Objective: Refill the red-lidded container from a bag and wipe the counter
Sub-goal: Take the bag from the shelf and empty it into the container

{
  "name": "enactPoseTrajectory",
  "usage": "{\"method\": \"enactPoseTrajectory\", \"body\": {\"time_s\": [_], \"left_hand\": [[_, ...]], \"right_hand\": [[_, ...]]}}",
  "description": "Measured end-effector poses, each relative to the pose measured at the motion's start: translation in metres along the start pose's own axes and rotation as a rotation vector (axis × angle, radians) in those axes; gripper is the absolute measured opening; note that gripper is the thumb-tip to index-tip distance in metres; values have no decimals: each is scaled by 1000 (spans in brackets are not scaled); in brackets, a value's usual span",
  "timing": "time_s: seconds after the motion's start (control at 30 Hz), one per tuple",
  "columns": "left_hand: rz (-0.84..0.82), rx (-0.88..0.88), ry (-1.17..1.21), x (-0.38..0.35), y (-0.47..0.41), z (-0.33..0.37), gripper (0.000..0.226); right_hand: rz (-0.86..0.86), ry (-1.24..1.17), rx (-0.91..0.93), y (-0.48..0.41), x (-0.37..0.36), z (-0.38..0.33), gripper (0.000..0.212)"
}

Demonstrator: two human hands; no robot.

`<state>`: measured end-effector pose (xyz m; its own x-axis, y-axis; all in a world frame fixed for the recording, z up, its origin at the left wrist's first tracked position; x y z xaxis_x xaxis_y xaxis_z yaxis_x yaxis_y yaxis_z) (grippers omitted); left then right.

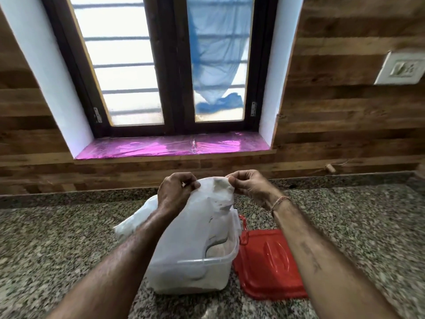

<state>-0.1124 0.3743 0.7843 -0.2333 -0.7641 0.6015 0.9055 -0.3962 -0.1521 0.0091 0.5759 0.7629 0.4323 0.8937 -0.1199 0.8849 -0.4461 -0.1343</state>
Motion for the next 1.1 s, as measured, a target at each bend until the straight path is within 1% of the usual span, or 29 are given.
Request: {"method": "enactPoseTrajectory", "body": {"time_s": [0.07,0.13,0.17,0.2,0.27,0.3,0.33,0.4,0.43,0.5,0.53,0.57,0.63,0.67,0.7,0.73,0.77,0.8,0.87,0.93,1.0,1.03,1.1], "left_hand": [[11,-1,-5,1,0,-1,12],[11,-11,-22,1,-1,0,12],[7,-18,-33,1,-1,0,13],[6,-24,-48,2,-2,0,14],[11,-22,-98,4,-5,-1,12],[15,-17,-131,6,-7,-2,11],[23,-14,-163,7,-9,-1,10],[40,-24,-212,9,-11,2,6],[39,-40,-221,8,-11,6,4],[7,-71,-207,1,-7,15,15],[1,-70,-169,-1,-6,20,17],[8,-60,-112,-2,-6,24,13],[0,-15,12,-4,-10,27,4],[-16,11,58,-6,-13,25,6],[-34,37,97,-7,-17,22,7],[-52,64,142,-7,-20,18,7],[-69,89,184,-7,-24,14,8],[-85,106,218,-7,-27,10,8],[-105,121,245,-6,-30,7,10],[-112,121,244,-5,-32,8,10],[-101,104,213,-5,-32,10,6],[-94,83,178,-6,-32,14,8],[-89,11,86,-7,-29,30,30]], "right_hand": [[5,84,18,0,-1,-5,6],[24,243,94,-2,-2,-14,9],[56,381,158,-3,-3,-21,11],[105,570,245,-5,-3,-29,13],[162,994,464,-7,-14,-45,18],[166,1160,573,-5,-25,-51,20],[170,1275,670,-2,-36,-55,22],[175,1331,744,-2,-47,-58,24],[164,1321,732,-6,-48,-57,23],[111,1261,689,-13,-47,-56,25],[76,1166,661,-17,-46,-55,25],[54,998,605,-22,-43,-52,20],[37,526,431,-23,-33,-43,3],[36,331,333,-22,-27,-35,15],[9,206,242,-19,-20,-25,29],[-27,154,169,-14,-14,-14,40],[-69,148,115,-9,-10,-2,47],[-109,150,70,-4,-8,9,48],[-127,152,35,4,-8,29,41],[-83,121,72,8,-13,36,30],[-26,101,126,9,-16,34,12],[-5,87,148,9,-18,33,9],[15,72,196,8,-21,32,10]]}}
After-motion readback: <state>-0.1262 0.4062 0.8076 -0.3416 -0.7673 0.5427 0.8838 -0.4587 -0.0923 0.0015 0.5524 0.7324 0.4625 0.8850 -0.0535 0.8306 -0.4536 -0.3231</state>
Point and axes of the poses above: each hand's wrist, its own y-axis away from the middle knuckle, its own x-axis out of the back of the hand, z = x × y, the point moved 5 cm from there along -y, towards the middle knuckle, and after that the axes turned 12 degrees about x, right-handed, at the moved point
